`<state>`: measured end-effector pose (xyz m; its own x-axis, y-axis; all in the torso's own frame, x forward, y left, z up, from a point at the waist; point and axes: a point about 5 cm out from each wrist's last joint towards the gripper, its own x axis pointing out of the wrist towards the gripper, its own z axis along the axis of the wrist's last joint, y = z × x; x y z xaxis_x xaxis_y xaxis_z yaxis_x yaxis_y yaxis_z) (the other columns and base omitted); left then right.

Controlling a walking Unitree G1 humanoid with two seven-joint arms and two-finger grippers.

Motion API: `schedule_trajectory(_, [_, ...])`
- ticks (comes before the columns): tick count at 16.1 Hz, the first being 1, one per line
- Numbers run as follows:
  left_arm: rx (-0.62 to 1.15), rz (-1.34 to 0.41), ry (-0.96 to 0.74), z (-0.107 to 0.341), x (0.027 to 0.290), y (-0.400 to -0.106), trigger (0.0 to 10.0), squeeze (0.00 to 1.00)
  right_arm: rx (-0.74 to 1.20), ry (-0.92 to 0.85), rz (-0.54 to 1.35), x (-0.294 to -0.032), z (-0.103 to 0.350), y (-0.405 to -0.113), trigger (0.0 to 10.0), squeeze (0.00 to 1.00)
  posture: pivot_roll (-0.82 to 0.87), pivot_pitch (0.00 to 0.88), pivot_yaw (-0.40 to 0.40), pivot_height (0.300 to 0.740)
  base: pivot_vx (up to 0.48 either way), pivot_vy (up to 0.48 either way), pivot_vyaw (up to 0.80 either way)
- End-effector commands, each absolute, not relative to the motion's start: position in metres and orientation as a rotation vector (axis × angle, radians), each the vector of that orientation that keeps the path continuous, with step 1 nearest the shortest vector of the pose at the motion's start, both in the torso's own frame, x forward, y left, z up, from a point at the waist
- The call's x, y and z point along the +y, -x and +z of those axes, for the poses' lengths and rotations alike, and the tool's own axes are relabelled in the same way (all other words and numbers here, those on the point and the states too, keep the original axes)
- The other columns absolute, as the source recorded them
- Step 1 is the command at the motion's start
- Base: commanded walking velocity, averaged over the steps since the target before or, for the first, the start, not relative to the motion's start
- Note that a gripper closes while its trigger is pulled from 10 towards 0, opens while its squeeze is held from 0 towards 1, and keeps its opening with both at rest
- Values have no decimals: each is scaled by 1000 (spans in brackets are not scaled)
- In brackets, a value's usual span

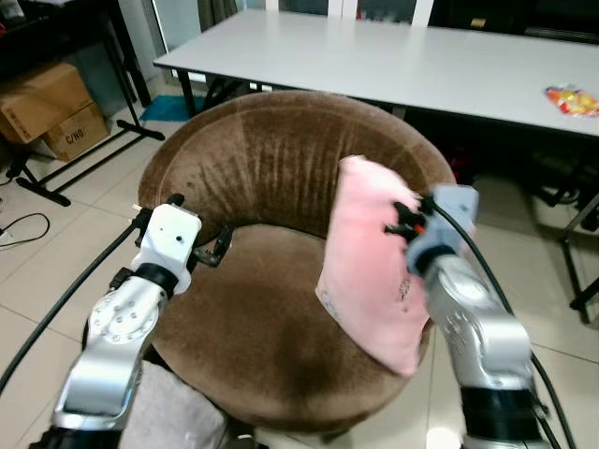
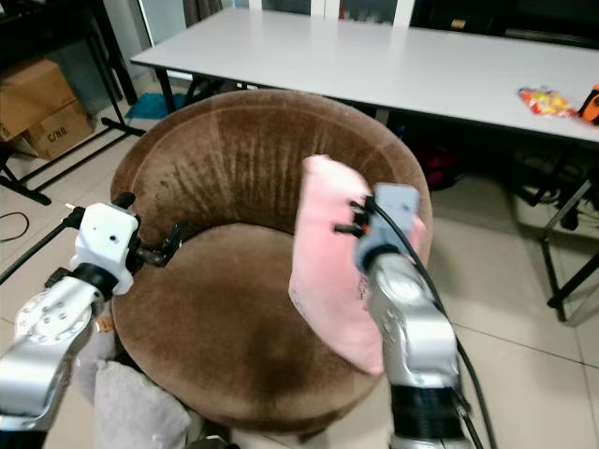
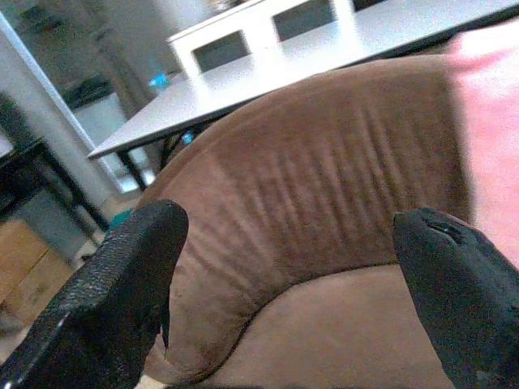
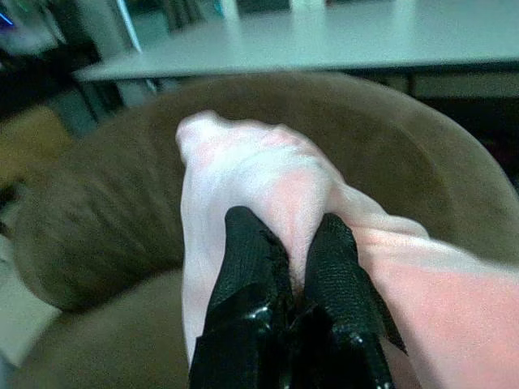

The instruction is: Move the pillow to the sofa from floor

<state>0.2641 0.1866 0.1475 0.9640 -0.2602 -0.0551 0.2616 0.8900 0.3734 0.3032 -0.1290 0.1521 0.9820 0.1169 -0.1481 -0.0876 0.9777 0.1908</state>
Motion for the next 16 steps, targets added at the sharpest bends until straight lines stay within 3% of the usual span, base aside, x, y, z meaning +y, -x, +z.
schedule_trajectory(1, [16, -309, -398, 147, 184, -261, 10000, 0, 102, -207, 128, -124, 169, -307, 10000, 0, -14, 0, 8, 740, 0, 0, 0])
schedule_trajectory(5, [79, -481, -399, 142, 179, -240, 10000, 0, 144, -230, 199, -97, 169, -324, 10000, 0, 13, 0, 6, 740, 0, 0, 0])
schedule_trajectory(12, [127, -483, -403, 144, 187, -225, 10000, 0, 293, -501, 32, -87, 155, -369, 10000, 0, 58, 0, -14, 740, 0, 0, 0])
schedule_trajectory(15, [149, -494, -389, 143, 187, -219, 10000, 0, 381, -552, 0, -81, 134, -380, 10000, 0, 78, 0, -27, 740, 0, 0, 0])
schedule_trajectory(16, [162, -497, -384, 143, 188, -216, 10000, 0, 403, -495, -32, -85, 123, -381, 10000, 0, 89, 0, -34, 740, 0, 0, 0])
